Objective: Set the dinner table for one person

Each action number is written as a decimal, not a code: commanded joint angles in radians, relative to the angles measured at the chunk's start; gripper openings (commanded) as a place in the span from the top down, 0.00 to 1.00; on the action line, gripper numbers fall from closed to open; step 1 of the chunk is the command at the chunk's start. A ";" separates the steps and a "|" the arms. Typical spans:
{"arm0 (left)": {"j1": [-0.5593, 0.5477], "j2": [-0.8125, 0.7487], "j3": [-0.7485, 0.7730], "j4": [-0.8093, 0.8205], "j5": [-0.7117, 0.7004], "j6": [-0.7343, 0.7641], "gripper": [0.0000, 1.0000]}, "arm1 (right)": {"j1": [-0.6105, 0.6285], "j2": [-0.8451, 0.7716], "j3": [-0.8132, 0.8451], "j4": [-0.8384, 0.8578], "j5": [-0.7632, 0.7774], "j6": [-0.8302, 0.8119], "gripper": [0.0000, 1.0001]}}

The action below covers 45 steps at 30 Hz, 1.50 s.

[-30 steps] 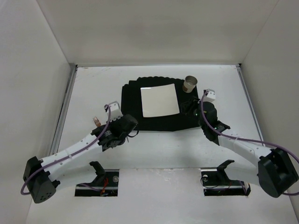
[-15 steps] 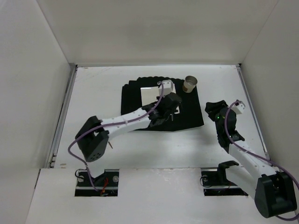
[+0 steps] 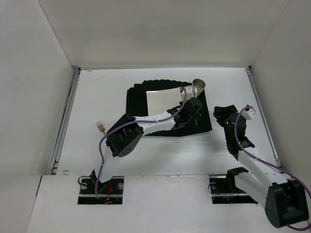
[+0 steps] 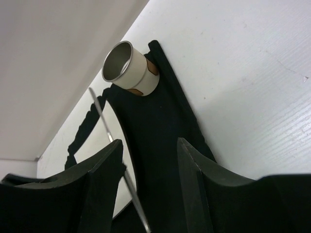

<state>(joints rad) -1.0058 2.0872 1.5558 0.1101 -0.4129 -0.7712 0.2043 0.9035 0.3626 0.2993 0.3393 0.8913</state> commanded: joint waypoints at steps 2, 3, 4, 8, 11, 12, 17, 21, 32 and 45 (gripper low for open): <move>0.009 0.031 0.061 0.091 0.011 -0.054 0.94 | -0.004 -0.015 -0.005 0.057 -0.010 0.009 0.46; 0.009 0.036 0.056 0.098 0.002 -0.068 0.94 | -0.004 -0.015 -0.005 0.058 -0.011 0.011 0.46; 0.011 0.040 0.052 0.111 -0.004 -0.076 0.93 | -0.004 -0.014 -0.005 0.058 -0.013 0.011 0.46; 0.019 0.086 0.053 0.149 0.000 -0.108 0.92 | -0.004 -0.011 -0.005 0.060 -0.013 0.011 0.46; 0.019 0.102 0.046 0.151 -0.010 -0.129 0.92 | -0.003 -0.002 -0.005 0.067 -0.017 0.011 0.46; 0.019 0.109 0.046 0.155 -0.012 -0.132 0.91 | -0.001 0.000 -0.005 0.069 -0.020 0.011 0.46; 0.026 0.132 0.036 0.145 -0.010 -0.155 0.90 | -0.004 0.002 -0.007 0.075 -0.025 0.011 0.46; 0.029 0.155 0.035 0.145 -0.001 -0.166 0.86 | -0.006 -0.005 -0.008 0.075 -0.025 0.011 0.46; 0.031 0.142 -0.005 0.135 -0.006 -0.171 0.75 | -0.006 -0.006 -0.008 0.077 -0.028 0.011 0.46; 0.028 -0.481 -0.468 0.105 -0.090 -0.002 0.59 | -0.003 0.002 -0.001 0.077 -0.034 0.006 0.45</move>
<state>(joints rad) -1.0069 1.7874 1.1740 0.2302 -0.4355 -0.8310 0.2039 0.9039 0.3599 0.3084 0.3103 0.8944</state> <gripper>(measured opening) 0.399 0.544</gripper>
